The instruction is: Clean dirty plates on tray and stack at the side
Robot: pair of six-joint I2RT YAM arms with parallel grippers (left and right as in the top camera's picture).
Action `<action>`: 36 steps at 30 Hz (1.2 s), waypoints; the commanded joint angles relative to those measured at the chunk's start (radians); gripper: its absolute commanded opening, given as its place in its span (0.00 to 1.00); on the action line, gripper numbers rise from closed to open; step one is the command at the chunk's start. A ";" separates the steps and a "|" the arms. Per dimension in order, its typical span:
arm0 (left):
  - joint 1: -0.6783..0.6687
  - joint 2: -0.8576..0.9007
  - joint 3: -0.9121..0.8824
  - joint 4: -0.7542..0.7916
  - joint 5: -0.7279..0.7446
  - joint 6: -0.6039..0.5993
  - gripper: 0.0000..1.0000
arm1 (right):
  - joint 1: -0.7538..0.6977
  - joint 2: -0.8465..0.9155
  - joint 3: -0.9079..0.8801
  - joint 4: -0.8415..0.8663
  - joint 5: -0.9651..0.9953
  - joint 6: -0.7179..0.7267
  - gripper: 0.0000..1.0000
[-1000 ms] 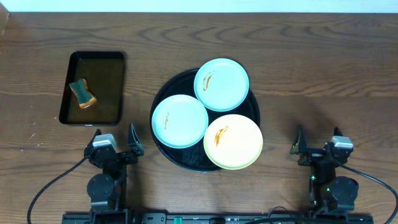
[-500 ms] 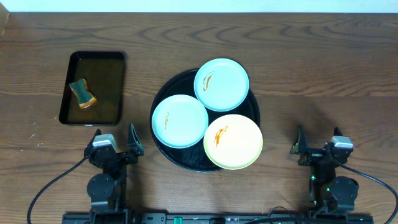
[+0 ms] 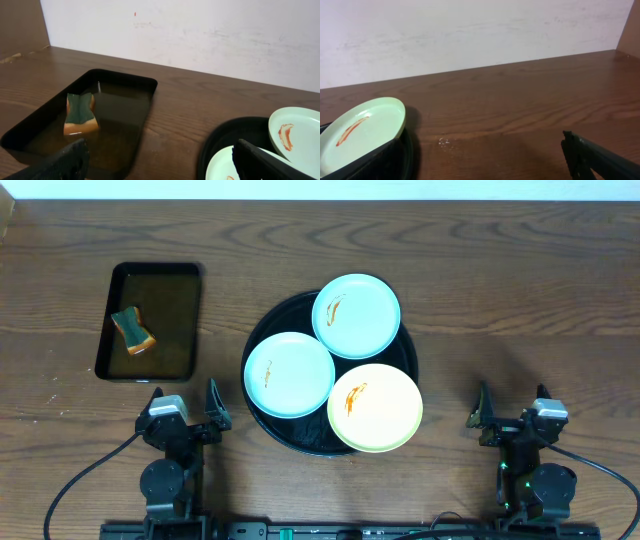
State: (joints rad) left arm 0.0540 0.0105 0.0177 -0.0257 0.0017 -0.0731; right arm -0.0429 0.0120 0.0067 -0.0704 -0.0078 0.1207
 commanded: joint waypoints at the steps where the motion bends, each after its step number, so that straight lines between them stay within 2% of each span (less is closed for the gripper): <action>1: -0.006 -0.005 -0.014 -0.048 -0.010 0.016 0.91 | -0.004 -0.005 -0.001 -0.004 -0.001 -0.013 0.99; 24: -0.006 -0.005 -0.014 -0.043 -0.003 0.006 0.91 | -0.004 -0.005 -0.001 -0.004 -0.001 -0.013 0.99; 25: -0.006 -0.005 -0.014 -0.028 0.021 -0.024 0.91 | -0.004 -0.005 -0.001 -0.004 -0.001 -0.013 0.99; 28: -0.006 -0.005 -0.014 0.032 0.242 -0.185 0.92 | -0.004 -0.005 -0.001 -0.004 -0.001 -0.013 0.99; 30: -0.006 -0.006 -0.014 0.053 0.297 -0.184 0.91 | -0.004 -0.005 -0.001 -0.004 -0.001 -0.013 0.99; 34: -0.006 -0.005 -0.013 0.076 0.315 -0.195 0.92 | -0.004 -0.005 -0.001 -0.004 -0.001 -0.013 0.99; 36: -0.006 -0.006 -0.013 0.158 0.349 -0.194 0.91 | -0.004 -0.005 -0.001 -0.004 -0.001 -0.013 0.99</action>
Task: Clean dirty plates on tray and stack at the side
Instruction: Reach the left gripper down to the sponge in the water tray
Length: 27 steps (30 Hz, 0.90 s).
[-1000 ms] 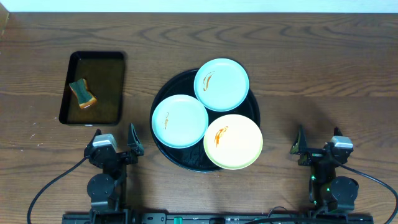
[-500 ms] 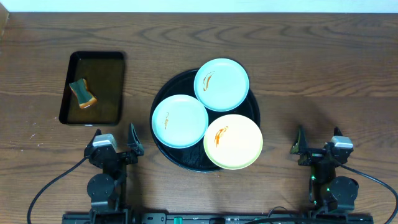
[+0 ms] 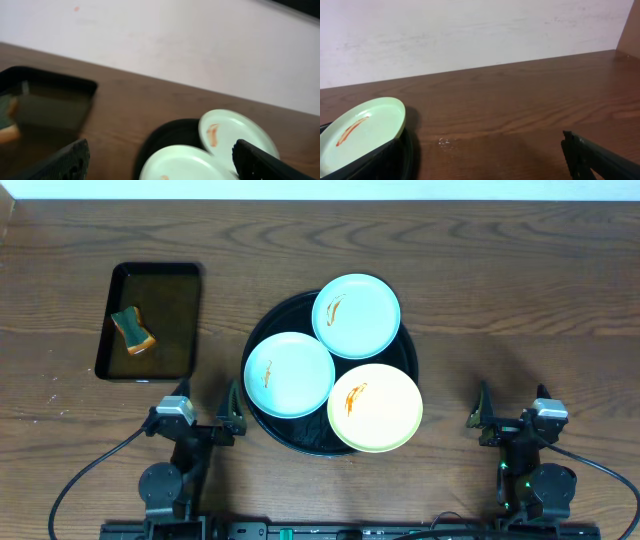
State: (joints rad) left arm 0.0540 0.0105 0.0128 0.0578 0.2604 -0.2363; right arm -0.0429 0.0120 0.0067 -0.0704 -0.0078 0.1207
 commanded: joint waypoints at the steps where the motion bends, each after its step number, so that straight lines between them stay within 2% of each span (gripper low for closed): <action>1: -0.006 -0.006 -0.007 0.116 0.089 -0.031 0.92 | -0.004 -0.005 -0.001 -0.004 -0.001 -0.013 0.99; 5: -0.004 -0.004 0.034 0.222 0.018 0.004 0.91 | -0.004 -0.005 -0.001 -0.004 -0.001 -0.013 0.99; 9: -0.004 0.059 0.177 0.126 -0.115 0.023 0.91 | -0.004 -0.005 -0.001 -0.004 -0.001 -0.013 0.99; 12: -0.004 0.203 0.355 -0.056 -0.159 0.041 0.91 | -0.004 -0.005 -0.001 -0.004 -0.001 -0.013 0.99; 20: -0.004 0.854 0.985 -0.762 -0.201 0.151 0.92 | -0.004 -0.005 -0.001 -0.004 -0.001 -0.013 0.99; 23: -0.004 1.031 1.141 -0.882 -0.200 0.150 0.91 | -0.004 -0.005 -0.001 -0.004 -0.001 -0.013 0.99; 27: -0.002 1.181 1.230 -0.932 -0.192 0.157 0.92 | -0.004 -0.005 -0.001 -0.004 -0.001 -0.013 0.99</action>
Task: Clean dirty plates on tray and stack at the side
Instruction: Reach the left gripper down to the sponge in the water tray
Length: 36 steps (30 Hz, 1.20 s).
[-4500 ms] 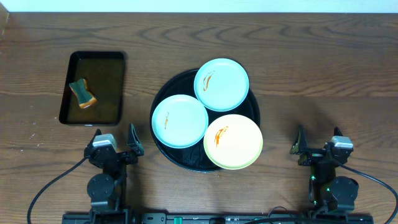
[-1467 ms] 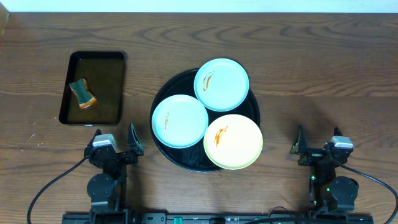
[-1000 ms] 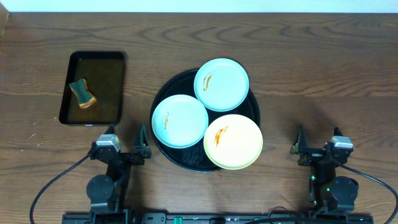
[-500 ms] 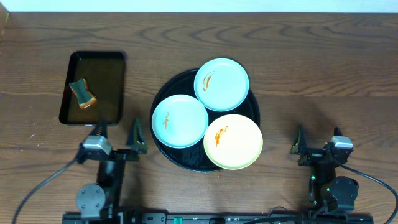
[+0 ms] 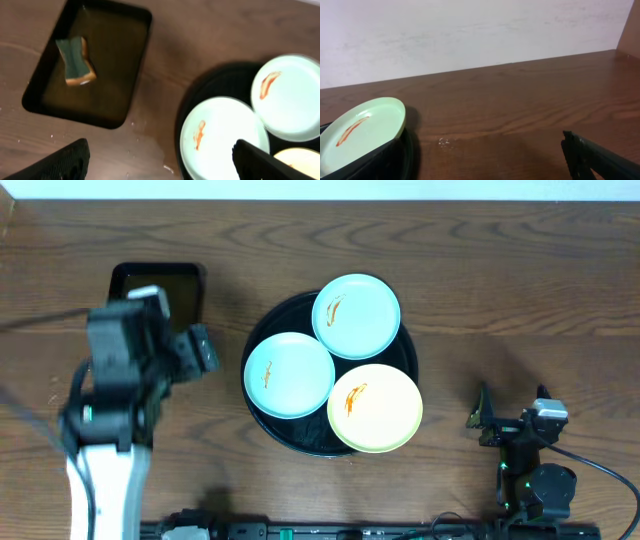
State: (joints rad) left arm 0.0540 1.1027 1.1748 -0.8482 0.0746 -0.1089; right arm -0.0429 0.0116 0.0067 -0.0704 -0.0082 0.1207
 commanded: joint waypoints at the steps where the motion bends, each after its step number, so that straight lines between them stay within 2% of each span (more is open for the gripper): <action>1: 0.010 0.127 0.101 -0.045 0.011 0.024 0.92 | -0.004 -0.005 -0.001 -0.004 0.000 -0.013 0.99; 7: 0.138 0.354 0.324 -0.220 0.176 0.023 0.92 | -0.004 -0.005 -0.001 -0.004 0.000 -0.013 0.99; 12: 0.180 0.428 0.335 -0.258 0.202 0.023 0.92 | -0.004 -0.005 -0.001 -0.004 0.000 -0.013 0.99; 36: 0.179 0.452 0.335 -0.251 0.203 0.022 0.92 | -0.004 -0.005 -0.001 -0.004 0.000 -0.013 0.99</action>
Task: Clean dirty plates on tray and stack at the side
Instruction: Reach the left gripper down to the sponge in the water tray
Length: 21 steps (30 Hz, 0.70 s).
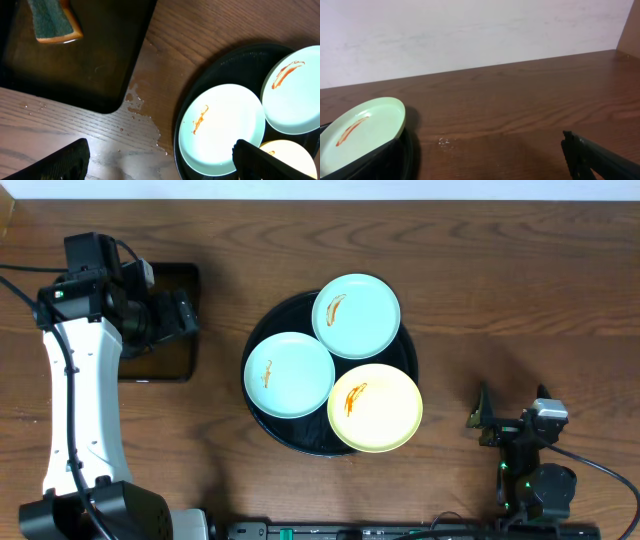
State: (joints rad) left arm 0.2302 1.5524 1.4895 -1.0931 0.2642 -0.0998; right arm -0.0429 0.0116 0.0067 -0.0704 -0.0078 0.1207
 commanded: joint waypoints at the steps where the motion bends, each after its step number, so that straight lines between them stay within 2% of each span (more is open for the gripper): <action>1: 0.002 0.002 0.020 -0.005 0.013 0.013 0.92 | -0.004 -0.005 -0.001 -0.004 -0.001 -0.013 0.99; 3: 0.003 0.002 0.020 -0.002 -0.002 0.017 0.92 | -0.004 -0.005 -0.001 -0.004 -0.001 -0.013 0.99; 5: 0.010 0.002 0.020 0.038 -0.111 0.000 0.92 | -0.004 -0.005 -0.001 -0.004 -0.001 -0.013 0.99; 7: 0.043 0.005 0.020 0.108 -0.257 -0.109 0.92 | -0.004 -0.005 -0.001 -0.004 -0.001 -0.013 0.99; 9: 0.097 0.016 0.020 0.181 -0.298 -0.176 0.92 | -0.004 -0.005 -0.001 -0.004 -0.001 -0.013 0.99; 13: 0.211 0.080 0.020 0.271 -0.182 -0.183 0.92 | -0.004 -0.005 -0.001 -0.004 -0.001 -0.013 0.99; 14: 0.249 0.137 0.020 0.264 -0.089 -0.155 0.92 | -0.004 -0.005 -0.001 -0.004 -0.001 -0.013 0.99; 17: 0.278 0.269 0.020 0.207 0.105 -0.096 0.92 | -0.004 -0.005 -0.001 -0.004 -0.001 -0.013 0.99; 21: 0.279 0.356 0.020 0.215 0.200 -0.061 0.92 | -0.004 -0.005 -0.001 -0.004 -0.001 -0.013 0.99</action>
State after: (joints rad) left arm 0.5106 1.8519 1.5036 -0.8894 0.2955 -0.2195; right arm -0.0429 0.0116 0.0067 -0.0704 -0.0078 0.1207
